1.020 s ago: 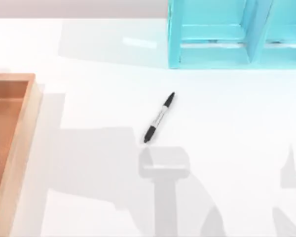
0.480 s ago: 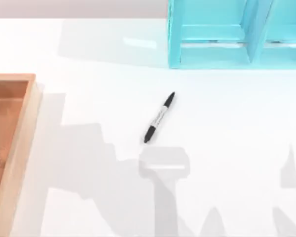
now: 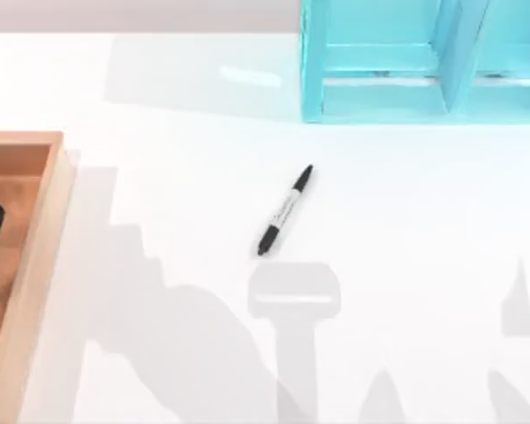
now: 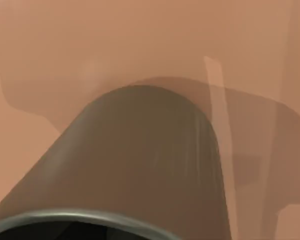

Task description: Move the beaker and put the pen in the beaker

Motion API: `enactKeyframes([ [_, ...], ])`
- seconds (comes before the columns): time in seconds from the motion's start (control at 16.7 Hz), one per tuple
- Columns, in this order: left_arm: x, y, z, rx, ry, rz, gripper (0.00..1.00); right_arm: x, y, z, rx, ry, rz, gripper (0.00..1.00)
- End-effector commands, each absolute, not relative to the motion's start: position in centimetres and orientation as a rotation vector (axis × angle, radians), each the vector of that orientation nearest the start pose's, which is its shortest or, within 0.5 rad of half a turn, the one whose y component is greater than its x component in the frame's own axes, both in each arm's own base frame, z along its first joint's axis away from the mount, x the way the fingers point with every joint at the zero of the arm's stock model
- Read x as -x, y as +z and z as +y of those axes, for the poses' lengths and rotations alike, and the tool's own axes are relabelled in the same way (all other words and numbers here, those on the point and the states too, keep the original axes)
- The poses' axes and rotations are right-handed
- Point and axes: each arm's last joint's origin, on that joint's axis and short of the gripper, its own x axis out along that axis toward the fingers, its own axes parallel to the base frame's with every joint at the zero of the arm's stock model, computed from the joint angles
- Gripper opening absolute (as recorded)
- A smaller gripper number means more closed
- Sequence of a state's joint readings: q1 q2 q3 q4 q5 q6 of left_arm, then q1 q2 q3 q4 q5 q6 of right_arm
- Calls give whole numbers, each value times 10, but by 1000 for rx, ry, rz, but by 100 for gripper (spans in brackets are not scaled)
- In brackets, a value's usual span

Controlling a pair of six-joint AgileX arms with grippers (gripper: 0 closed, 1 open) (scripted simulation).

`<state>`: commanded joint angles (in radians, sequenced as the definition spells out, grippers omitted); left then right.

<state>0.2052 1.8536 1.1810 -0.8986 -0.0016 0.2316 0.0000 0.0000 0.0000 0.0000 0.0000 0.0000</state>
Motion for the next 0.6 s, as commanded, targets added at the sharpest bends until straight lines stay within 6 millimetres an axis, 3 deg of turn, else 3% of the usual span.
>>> enactKeyframes([
  [0.06, -321, 148, 69, -19, -16, 1572, 100, -106, 160, -1, 0, 0, 0, 100],
  [0.6, -321, 148, 69, -19, -16, 1572, 32, -106, 160, -1, 0, 0, 0, 100],
])
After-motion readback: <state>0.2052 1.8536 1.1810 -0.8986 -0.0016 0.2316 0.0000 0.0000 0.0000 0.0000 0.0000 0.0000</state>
